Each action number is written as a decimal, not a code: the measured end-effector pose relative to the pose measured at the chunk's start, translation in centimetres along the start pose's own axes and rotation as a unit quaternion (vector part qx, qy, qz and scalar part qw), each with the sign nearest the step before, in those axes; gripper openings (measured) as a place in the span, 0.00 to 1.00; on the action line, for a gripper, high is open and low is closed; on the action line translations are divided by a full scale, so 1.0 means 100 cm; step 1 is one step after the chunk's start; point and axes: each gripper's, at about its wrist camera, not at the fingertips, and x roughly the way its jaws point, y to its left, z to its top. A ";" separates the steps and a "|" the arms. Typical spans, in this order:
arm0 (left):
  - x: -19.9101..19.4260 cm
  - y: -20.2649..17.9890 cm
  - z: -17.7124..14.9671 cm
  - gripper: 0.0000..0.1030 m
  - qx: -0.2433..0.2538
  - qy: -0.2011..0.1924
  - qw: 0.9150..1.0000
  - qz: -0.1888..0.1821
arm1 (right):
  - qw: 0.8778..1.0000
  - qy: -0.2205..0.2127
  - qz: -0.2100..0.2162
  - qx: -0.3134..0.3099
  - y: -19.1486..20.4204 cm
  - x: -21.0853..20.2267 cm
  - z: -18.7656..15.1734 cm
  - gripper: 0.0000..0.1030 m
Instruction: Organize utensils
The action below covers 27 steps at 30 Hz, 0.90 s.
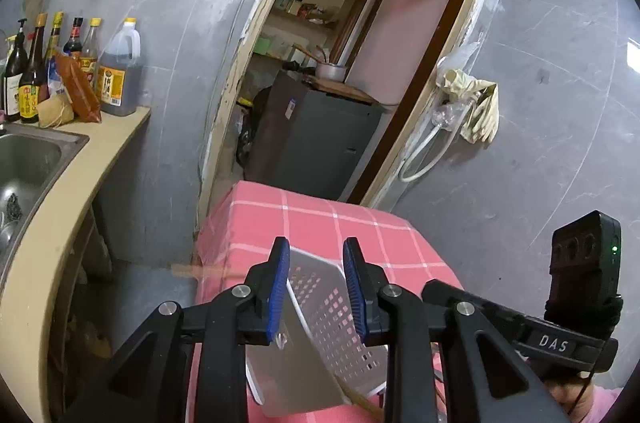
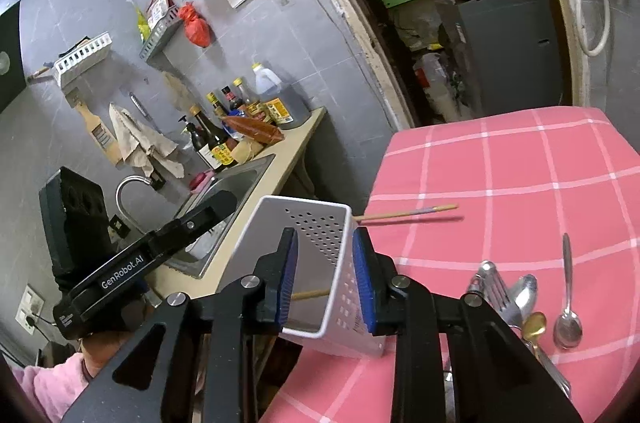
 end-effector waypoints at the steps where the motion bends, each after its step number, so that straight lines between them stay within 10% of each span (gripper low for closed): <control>1: -0.001 0.000 0.000 0.25 -0.002 0.000 1.000 -0.001 | 1.000 -0.002 -0.003 0.002 -0.001 -0.002 0.000 0.25; 21: -0.026 -0.050 -0.019 0.95 0.044 -0.048 0.997 0.040 | 0.975 -0.140 -0.160 -0.056 -0.030 -0.112 -0.003 0.94; 27: -0.039 -0.088 -0.045 0.99 0.093 -0.073 0.990 0.079 | 0.964 -0.151 -0.195 -0.093 -0.035 -0.138 -0.010 0.98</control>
